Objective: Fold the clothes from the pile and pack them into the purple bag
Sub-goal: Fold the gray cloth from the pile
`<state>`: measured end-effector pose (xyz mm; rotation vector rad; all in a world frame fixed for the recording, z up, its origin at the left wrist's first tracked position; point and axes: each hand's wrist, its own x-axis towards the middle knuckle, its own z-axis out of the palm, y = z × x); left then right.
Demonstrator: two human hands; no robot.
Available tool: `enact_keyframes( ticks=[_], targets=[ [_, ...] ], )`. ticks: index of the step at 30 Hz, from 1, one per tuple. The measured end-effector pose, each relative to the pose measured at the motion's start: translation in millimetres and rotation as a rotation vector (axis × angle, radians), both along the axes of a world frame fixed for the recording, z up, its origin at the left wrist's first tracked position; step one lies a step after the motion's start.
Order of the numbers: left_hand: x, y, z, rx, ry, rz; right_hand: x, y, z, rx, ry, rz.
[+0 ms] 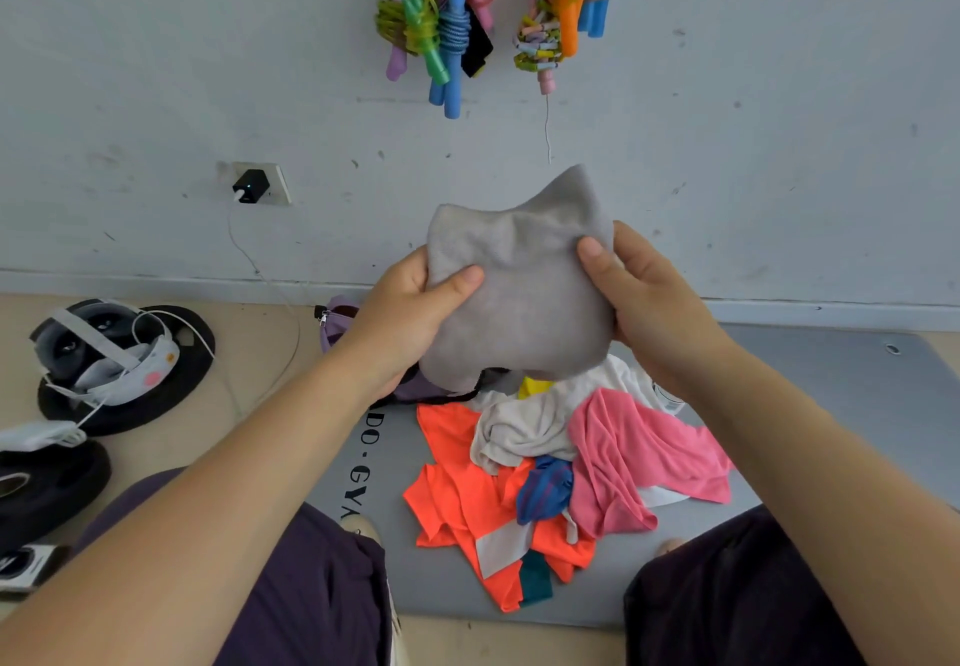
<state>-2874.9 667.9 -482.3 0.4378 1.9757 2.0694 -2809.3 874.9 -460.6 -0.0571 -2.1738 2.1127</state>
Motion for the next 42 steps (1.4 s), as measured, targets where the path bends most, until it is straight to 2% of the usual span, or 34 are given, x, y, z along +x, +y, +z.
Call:
enact_keyframes(
  ticks=[4,7,10,13,16,19,24,28,30,32,33,36,40,42],
  targets=[
    [-6,-8,1,0.032,-0.008,-0.004,4,4,3,0.013,-0.014,0.240],
    [-5,-10,5,0.000,-0.005,-0.036,4,5,5,0.048,-0.003,0.087],
    [-4,-9,7,-0.045,0.017,0.101,3,5,3,0.047,-0.013,-0.084],
    [-4,-12,8,-0.087,0.040,0.194,3,2,2,0.004,0.011,-0.066],
    [-4,-17,14,-0.050,0.021,0.067,2,3,4,-0.042,-0.003,-0.036],
    [-5,-22,15,-0.121,0.067,-0.048,1,11,7,-0.043,0.001,0.056],
    [-7,-19,8,-0.223,0.185,0.019,0,14,5,0.479,0.038,-0.073],
    [-11,-17,3,-0.359,0.253,0.075,1,14,6,0.767,0.080,-0.124],
    [-12,-17,3,-0.398,0.261,0.080,0,16,7,0.840,0.096,-0.114],
    [-13,-19,5,-0.439,0.291,0.079,0,20,8,0.793,0.057,-0.063],
    [-14,-21,6,-0.459,0.302,0.068,1,21,7,0.704,0.019,-0.020],
    [-6,-21,11,-0.270,0.103,-0.076,2,21,4,0.384,-0.057,0.040],
    [1,-12,11,-0.104,0.088,-0.054,-1,18,0,0.310,0.000,-0.051],
    [4,-8,13,0.042,-0.018,-0.094,-2,17,0,0.268,0.028,-0.078]
  ],
)
